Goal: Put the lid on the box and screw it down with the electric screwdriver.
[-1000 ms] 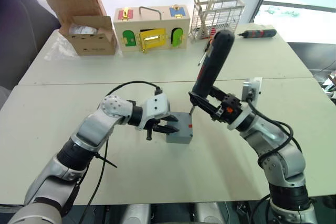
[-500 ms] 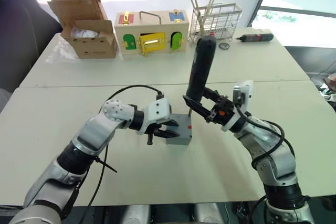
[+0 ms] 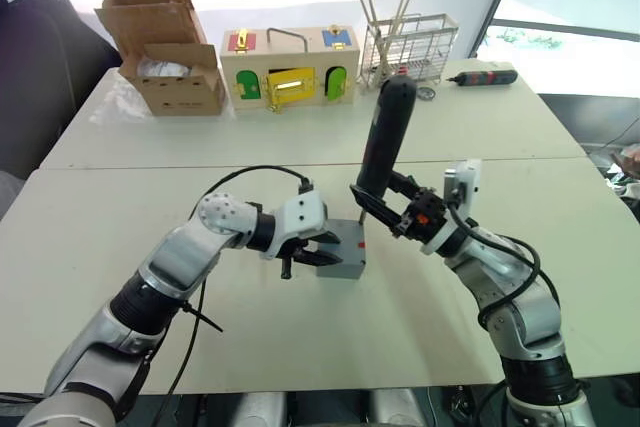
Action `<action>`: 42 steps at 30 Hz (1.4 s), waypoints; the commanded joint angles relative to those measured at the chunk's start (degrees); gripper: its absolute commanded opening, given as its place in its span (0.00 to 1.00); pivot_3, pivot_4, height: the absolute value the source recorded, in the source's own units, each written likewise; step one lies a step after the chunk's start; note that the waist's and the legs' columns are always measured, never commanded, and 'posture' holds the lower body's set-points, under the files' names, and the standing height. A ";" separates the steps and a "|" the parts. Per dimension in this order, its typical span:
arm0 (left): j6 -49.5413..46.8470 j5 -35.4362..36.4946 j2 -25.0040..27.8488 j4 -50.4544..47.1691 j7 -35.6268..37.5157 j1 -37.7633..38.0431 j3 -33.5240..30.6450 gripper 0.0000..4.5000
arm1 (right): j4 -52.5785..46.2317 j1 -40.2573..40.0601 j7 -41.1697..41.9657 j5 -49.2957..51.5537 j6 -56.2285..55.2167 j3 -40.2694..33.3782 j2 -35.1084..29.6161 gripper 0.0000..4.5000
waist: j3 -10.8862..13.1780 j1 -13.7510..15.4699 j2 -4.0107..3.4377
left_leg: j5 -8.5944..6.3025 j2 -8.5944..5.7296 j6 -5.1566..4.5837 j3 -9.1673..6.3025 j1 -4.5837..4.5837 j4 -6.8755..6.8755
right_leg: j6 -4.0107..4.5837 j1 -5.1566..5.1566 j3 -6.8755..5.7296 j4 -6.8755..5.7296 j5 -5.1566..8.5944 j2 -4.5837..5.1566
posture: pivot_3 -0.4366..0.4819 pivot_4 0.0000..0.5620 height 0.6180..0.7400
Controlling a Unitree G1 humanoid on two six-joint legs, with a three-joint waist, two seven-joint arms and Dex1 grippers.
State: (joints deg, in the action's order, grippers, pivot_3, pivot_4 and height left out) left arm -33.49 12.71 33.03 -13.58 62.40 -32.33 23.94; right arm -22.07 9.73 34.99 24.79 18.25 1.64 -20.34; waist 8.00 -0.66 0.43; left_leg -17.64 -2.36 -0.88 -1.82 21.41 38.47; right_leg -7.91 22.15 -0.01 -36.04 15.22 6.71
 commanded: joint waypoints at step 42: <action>-2.32 3.45 -1.37 -0.91 -4.06 0.85 -6.86 0.34 | -0.38 25.91 -4.31 30.16 28.56 -18.28 -14.51 0.41 | 0.64 0.91 -0.27 | 0.30 0.01 0.49 0.05 1.06 -0.25 | 0.18 1.14 0.00 0.01 0.08 0.12 | 0.48 0.27 0.92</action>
State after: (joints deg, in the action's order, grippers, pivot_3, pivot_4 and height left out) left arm -36.20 15.51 31.73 -13.19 59.07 -31.29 19.06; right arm -22.43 33.58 31.34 54.07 47.84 -14.92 -34.99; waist 8.64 0.25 0.16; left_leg -17.33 -2.35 -0.38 -1.76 22.48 38.23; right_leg -7.73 23.29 -0.01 -36.03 15.30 6.83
